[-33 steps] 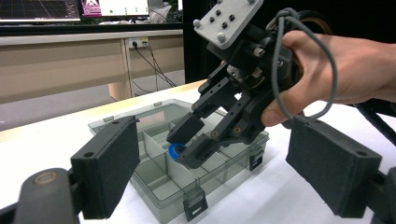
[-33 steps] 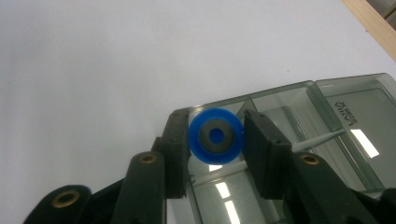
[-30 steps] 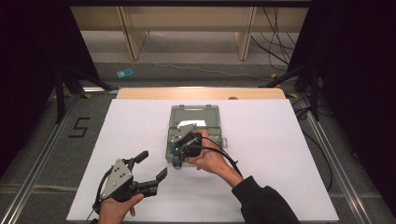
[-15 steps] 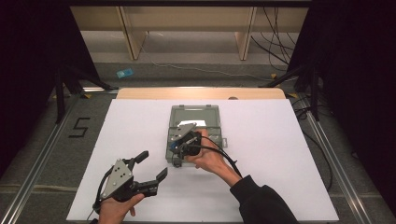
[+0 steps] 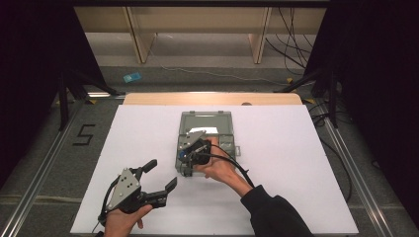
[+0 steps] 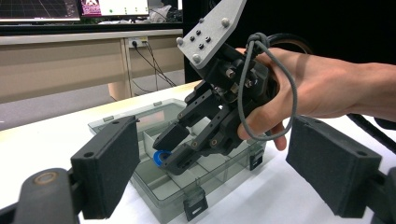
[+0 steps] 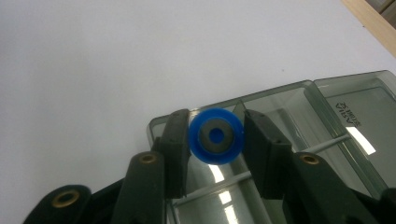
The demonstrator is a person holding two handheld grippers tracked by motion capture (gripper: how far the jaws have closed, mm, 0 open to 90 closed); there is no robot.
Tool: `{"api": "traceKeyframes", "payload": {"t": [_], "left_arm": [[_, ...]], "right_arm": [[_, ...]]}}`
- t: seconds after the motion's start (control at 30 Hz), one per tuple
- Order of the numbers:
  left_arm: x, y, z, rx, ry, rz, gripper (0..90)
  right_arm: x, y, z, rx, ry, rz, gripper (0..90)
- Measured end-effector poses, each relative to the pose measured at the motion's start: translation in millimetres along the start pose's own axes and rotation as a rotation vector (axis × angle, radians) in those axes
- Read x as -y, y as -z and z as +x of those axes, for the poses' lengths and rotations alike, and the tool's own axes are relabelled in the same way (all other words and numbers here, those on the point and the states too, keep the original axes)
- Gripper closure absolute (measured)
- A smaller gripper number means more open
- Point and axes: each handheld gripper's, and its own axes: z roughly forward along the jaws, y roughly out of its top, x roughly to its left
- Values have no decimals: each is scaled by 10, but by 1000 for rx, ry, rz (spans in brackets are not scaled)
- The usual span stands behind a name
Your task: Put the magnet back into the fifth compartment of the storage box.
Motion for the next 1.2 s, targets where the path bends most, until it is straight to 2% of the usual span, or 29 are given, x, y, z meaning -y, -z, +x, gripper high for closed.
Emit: {"api": "traceKeyframes", "payload": {"t": [0.27, 0.3, 0.37, 0.5, 0.77, 0.97, 1.0, 1.2], "left_arm": [[3, -1, 0, -1, 1, 4, 163], [3, -1, 0, 0, 0, 4, 162], [2, -2, 0, 0, -1, 4, 163], [3, 4, -2, -4, 6, 6, 163], [3, 3, -5, -5, 7, 5, 163], [2, 3, -7, -3, 5, 3, 163], [3, 4, -6, -3, 6, 4, 163], [2, 9, -2, -8, 6, 8, 163]], "right_arm": [[16, -44, -7, -6, -6, 6, 620], [18, -51, -12, -1, -11, 5, 606], [24, -67, -18, -1, -37, 3, 507], [31, -52, -51, 21, -71, -15, 432], [34, 144, -95, 41, -87, -29, 355], [8, 290, -99, 51, -104, -90, 332], [5, 323, -101, 39, -105, -84, 326], [61, 495, -69, 48, -107, -114, 316]]}}
